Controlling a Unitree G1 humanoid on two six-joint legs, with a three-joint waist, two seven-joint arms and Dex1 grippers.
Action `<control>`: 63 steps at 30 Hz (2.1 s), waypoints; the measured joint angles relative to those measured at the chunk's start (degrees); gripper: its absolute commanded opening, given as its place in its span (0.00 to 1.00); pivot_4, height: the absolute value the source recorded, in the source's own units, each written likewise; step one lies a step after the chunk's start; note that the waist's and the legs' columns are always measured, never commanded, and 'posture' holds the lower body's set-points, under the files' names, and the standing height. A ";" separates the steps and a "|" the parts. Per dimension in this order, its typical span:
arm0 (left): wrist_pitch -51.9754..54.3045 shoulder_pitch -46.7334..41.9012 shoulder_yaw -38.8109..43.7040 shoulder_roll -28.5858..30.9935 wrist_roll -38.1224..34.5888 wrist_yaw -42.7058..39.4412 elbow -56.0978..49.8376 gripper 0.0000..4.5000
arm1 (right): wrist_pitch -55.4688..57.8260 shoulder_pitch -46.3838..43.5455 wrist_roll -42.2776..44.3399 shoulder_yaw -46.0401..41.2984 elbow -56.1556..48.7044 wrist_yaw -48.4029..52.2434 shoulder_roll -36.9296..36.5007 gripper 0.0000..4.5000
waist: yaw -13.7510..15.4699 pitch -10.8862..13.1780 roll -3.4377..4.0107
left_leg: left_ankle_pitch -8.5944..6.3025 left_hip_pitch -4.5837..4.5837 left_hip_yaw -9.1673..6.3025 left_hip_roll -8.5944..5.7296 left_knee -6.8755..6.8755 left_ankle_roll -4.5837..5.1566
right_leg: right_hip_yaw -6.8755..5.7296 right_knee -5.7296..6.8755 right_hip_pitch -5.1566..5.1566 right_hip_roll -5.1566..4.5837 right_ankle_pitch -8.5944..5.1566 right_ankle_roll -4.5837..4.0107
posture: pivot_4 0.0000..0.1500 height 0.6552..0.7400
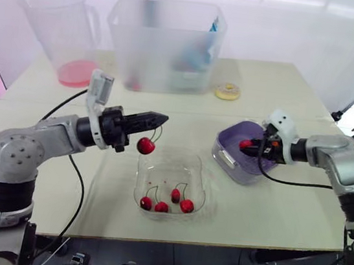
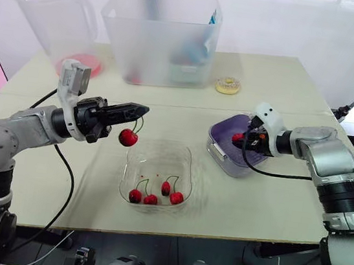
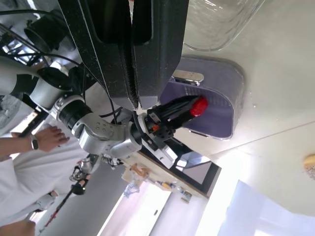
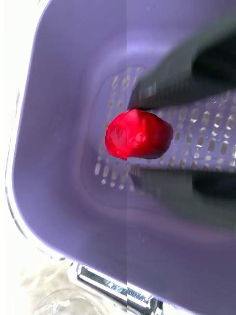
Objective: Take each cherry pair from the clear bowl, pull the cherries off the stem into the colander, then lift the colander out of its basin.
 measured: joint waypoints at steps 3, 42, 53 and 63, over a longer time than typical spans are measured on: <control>-0.02 0.02 0.00 0.00 0.00 0.14 -0.19 0.00 | 0.14 -0.01 -0.26 -0.53 -0.03 0.74 -0.03 0.99 | -0.11 0.00 0.00 | 0.00 0.00 -0.02 0.01 -0.01 0.00 | 0.00 0.00 0.00 0.01 0.00 0.00 | 1.00 1.00; -0.63 -10.03 -1.51 -5.83 -0.20 0.88 6.80 0.00 | 26.71 1.66 37.17 -19.47 -27.82 -22.96 39.68 0.99 | -0.41 -0.01 -0.01 | 0.00 0.00 -0.19 0.00 0.05 0.00 | 0.01 0.12 0.01 0.02 0.01 0.01 | 1.00 1.00; -0.61 -9.50 -1.50 -6.19 -0.26 1.05 5.73 0.00 | 26.97 1.52 39.39 -18.62 -26.91 -25.98 40.67 0.37 | -0.56 -0.02 0.00 | 0.00 0.00 -0.19 0.00 0.07 0.00 | 0.03 0.52 -0.07 0.02 0.01 0.01 | 1.00 1.00; -0.64 -9.50 -1.51 -6.19 -0.07 0.86 5.73 0.00 | 26.93 1.52 39.43 -18.19 -26.76 -26.37 40.18 0.09 | -0.57 -0.02 0.00 | 0.00 0.00 -0.18 -0.01 0.07 0.00 | 0.04 0.56 -0.10 0.02 0.01 0.01 | 1.00 1.00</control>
